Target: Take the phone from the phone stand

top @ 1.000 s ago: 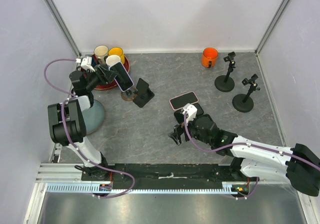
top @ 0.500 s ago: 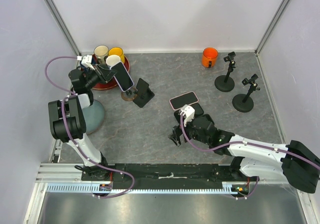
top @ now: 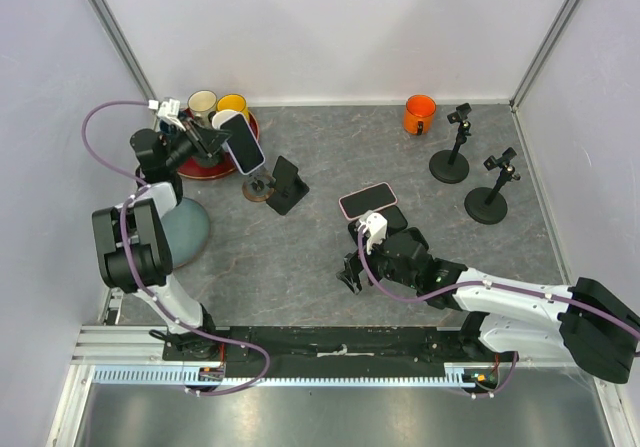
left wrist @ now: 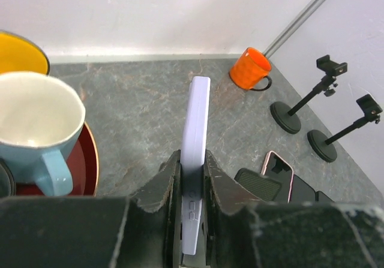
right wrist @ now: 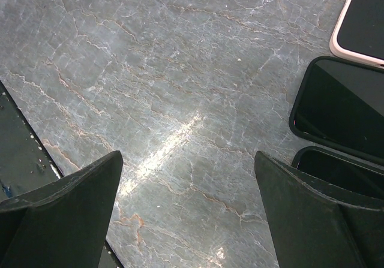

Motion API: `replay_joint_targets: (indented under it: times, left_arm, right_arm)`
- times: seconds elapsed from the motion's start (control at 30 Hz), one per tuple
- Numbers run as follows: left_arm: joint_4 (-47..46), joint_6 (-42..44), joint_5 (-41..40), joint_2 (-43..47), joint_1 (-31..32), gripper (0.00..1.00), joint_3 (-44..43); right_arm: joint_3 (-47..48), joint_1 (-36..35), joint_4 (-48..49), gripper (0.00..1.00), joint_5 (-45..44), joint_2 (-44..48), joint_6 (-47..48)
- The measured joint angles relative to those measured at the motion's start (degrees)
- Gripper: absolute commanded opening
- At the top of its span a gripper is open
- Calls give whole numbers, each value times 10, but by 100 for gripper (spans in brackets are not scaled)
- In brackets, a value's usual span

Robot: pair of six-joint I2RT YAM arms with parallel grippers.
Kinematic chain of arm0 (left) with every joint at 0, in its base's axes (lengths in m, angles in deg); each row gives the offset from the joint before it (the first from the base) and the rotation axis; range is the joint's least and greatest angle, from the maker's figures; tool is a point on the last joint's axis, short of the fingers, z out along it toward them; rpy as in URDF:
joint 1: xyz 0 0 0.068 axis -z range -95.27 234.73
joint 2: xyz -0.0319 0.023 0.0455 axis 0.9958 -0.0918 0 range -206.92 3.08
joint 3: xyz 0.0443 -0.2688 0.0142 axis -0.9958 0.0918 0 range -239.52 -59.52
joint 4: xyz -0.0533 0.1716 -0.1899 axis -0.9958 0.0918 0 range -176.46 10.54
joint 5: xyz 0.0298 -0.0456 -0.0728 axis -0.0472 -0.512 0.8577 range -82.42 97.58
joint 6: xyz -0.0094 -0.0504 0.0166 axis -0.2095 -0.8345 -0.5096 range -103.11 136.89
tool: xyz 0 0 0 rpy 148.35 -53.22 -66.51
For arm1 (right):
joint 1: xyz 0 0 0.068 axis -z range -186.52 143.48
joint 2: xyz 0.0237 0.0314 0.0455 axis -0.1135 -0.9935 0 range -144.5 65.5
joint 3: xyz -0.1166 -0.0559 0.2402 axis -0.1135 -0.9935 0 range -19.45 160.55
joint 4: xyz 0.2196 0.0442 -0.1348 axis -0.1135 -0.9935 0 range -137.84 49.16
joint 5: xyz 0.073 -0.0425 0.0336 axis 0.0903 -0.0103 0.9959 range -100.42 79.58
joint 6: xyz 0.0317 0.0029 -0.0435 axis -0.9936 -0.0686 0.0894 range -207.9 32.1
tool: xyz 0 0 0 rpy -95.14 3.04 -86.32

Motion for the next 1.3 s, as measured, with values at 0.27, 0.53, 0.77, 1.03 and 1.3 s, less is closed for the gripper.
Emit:
replay_joint_targets:
  times: [0.27,0.53,0.77,1.03,1.3]
  left_arm:
    - [94,35,-56,148,0,2,-11]
    - [242,48,-188,346,47,2,2]
    - [374,13,-250,466,154,2,59]
    - [459,-56,-331,522,328,2,154]
    - [451,-174,-425,514,445,2,276]
  right_arm:
    - [0,0,-9,98,0,12,2]
    - [27,0,-62,98,-22,43,2]
    - [46,0,-115,98,-66,115,0]
    - [56,0,-160,98,-132,189,-11]
    - [58,0,-193,98,-190,219,-29]
